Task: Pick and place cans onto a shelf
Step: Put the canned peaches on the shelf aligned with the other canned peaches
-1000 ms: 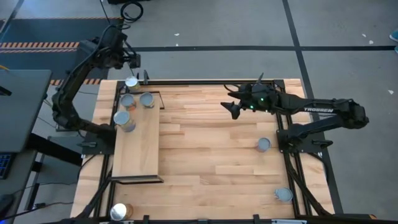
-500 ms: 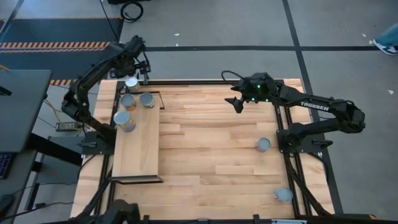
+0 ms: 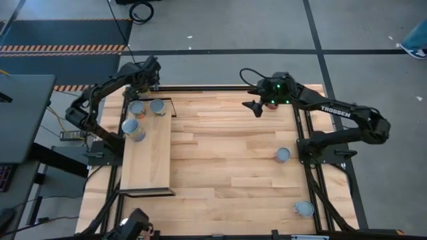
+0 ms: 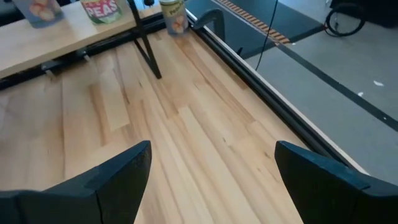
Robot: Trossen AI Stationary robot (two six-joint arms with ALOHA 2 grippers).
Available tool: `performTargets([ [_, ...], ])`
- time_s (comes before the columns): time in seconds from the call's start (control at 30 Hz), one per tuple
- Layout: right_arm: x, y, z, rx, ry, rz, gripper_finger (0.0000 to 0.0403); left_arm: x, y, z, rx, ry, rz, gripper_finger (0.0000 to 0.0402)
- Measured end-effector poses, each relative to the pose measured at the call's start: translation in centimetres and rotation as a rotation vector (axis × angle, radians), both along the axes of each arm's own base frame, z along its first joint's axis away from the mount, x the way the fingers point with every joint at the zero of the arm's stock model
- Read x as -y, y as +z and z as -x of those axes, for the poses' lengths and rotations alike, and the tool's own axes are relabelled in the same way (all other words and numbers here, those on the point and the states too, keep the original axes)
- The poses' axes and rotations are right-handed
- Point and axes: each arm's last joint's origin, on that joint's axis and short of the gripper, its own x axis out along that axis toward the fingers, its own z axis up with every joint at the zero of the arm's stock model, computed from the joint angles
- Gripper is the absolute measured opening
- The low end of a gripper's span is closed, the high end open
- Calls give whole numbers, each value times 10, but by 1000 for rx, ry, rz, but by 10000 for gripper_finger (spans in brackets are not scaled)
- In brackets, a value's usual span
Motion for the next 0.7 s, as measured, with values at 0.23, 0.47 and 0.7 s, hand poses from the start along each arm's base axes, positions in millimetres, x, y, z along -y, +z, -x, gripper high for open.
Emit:
performTargets([
  [0.23, 14, -9, -7, 13, -27, -22, 349, -6, 0, 10, -6, 49, -5, 357],
  [0.47, 27, -20, -23, 73, -12, -59, 349, -8, 0, 10, 45, 67, 1, 356],
  [0.7, 33, -34, -41, 122, 35, -120, 349, -11, 13, 5, 134, 103, 4, 344],
])
